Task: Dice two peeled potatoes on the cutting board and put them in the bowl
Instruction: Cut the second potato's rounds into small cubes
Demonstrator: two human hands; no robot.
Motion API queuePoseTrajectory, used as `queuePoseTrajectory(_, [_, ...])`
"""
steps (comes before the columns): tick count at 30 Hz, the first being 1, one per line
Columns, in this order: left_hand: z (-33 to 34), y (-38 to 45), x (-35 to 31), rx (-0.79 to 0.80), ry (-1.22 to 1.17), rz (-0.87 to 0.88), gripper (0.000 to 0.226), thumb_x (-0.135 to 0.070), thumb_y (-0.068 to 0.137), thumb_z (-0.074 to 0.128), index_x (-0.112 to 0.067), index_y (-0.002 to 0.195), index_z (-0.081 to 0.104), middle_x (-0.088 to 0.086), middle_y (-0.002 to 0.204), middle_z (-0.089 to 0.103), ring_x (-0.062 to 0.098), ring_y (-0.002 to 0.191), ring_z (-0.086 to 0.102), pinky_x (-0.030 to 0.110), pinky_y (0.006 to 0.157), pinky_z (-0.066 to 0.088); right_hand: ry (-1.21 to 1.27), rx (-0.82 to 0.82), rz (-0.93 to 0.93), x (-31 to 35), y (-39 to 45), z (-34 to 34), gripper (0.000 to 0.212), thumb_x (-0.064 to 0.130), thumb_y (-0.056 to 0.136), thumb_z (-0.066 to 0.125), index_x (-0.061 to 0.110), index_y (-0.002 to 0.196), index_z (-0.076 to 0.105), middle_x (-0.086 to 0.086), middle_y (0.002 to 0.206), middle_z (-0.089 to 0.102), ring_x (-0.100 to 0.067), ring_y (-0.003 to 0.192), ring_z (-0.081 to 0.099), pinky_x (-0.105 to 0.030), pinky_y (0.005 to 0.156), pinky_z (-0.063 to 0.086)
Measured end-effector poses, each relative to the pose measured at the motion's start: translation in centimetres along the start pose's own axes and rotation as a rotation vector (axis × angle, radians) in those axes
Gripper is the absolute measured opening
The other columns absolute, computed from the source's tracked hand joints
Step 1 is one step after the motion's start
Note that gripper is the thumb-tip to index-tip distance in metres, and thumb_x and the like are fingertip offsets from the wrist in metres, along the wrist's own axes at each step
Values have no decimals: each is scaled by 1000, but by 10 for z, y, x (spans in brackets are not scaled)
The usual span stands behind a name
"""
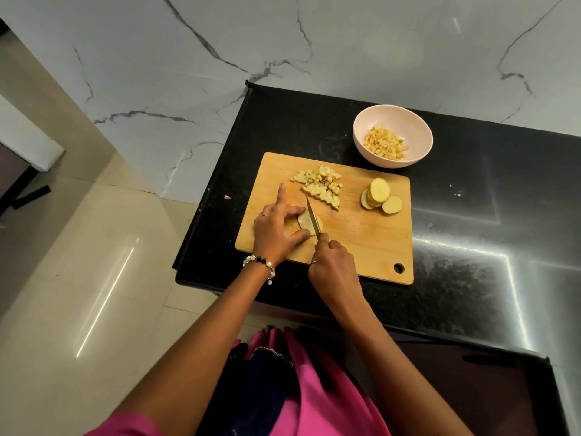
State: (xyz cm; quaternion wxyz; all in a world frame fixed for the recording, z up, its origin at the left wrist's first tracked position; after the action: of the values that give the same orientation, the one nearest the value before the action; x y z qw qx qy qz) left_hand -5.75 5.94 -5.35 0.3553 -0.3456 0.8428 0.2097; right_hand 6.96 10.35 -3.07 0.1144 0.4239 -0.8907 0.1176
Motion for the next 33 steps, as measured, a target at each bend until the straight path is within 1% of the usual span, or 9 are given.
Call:
queuePoseTrajectory(8, [0, 0, -2, -7, 3, 0, 109, -32, 71, 80, -11, 150, 8, -10, 114, 67, 18, 118, 49, 46, 102, 37, -52, 34, -37, 2, -5, 4, 54, 0, 91, 33, -7, 143, 22, -23, 116, 53, -39, 88, 56, -33, 66, 30])
queuePoseTrajectory(12, [0, -1, -2, -11, 9, 1, 110, -33, 71, 79, -11, 150, 7, -11, 114, 67, 17, 118, 48, 46, 101, 37, -70, 74, -32, -6, -38, 12, 48, -8, 74, 56, -14, 121, 50, -23, 82, 61, -38, 52, 55, -32, 46, 27])
queuePoseTrajectory(13, [0, -1, -2, -9, 10, 1, 109, -33, 71, 79, -11, 150, 7, -11, 114, 67, 17, 119, 48, 46, 101, 37, -82, 48, -24, -9, -44, 10, 47, -9, 70, 59, -13, 116, 54, -21, 78, 61, -36, 49, 54, -31, 44, 26])
queuePoseTrajectory(17, [0, -2, -2, -5, 6, -7, 110, -33, 72, 79, -13, 151, 5, -13, 116, 66, 16, 121, 46, 47, 103, 36, 46, 68, 1, -13, -53, -1, 44, 5, 91, 41, -4, 134, 40, -19, 102, 59, -39, 81, 59, -38, 61, 38])
queuePoseTrajectory(20, [0, -2, -2, 0, 3, -1, 111, -32, 71, 79, -12, 150, 4, -12, 116, 66, 15, 120, 46, 42, 104, 35, 87, -23, -5, -7, -41, -11, 48, 7, 93, 38, -3, 139, 35, -20, 105, 58, -37, 86, 57, -37, 64, 38])
queuePoseTrajectory(23, [-3, -4, -5, -18, -15, 14, 111, -30, 71, 80, -9, 150, 5, -9, 115, 67, 16, 119, 48, 32, 102, 34, 89, 11, -5, -3, -22, -9, 52, 5, 92, 38, -2, 142, 30, -19, 113, 56, -35, 93, 56, -37, 73, 41])
queuePoseTrajectory(25, [-5, -5, -6, -25, -26, 20, 111, -30, 71, 80, -7, 150, 6, -7, 115, 67, 16, 118, 49, 29, 100, 33, 67, 35, -4, -2, -13, -6, 52, 5, 92, 37, -2, 143, 29, -20, 115, 56, -36, 95, 55, -37, 74, 41])
queuePoseTrajectory(30, [-3, -4, -5, -26, -13, 20, 108, -30, 72, 79, -6, 149, 7, -6, 115, 68, 18, 120, 48, 27, 99, 30, -32, 29, -26, 6, -9, 0, 53, 2, 92, 34, -5, 144, 23, -22, 113, 54, -37, 89, 57, -33, 66, 34])
queuePoseTrajectory(33, [-3, -4, -5, -38, -9, 23, 106, -28, 72, 79, -3, 148, 10, -3, 114, 69, 21, 119, 50, 24, 97, 29, -53, -12, -44, 14, -1, -3, 43, 0, 93, 30, -5, 136, 32, -22, 108, 55, -37, 85, 59, -31, 62, 34])
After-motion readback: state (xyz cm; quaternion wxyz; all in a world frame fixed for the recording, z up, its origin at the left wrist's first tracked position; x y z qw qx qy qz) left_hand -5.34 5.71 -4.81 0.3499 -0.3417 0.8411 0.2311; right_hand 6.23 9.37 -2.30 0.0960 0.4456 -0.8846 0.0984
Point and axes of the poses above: each hand's wrist, its own y-axis towards the middle knuckle, its own z-axis out of the palm, x = y × z, the point moved 8 cm from there along y, towards the middle knuckle
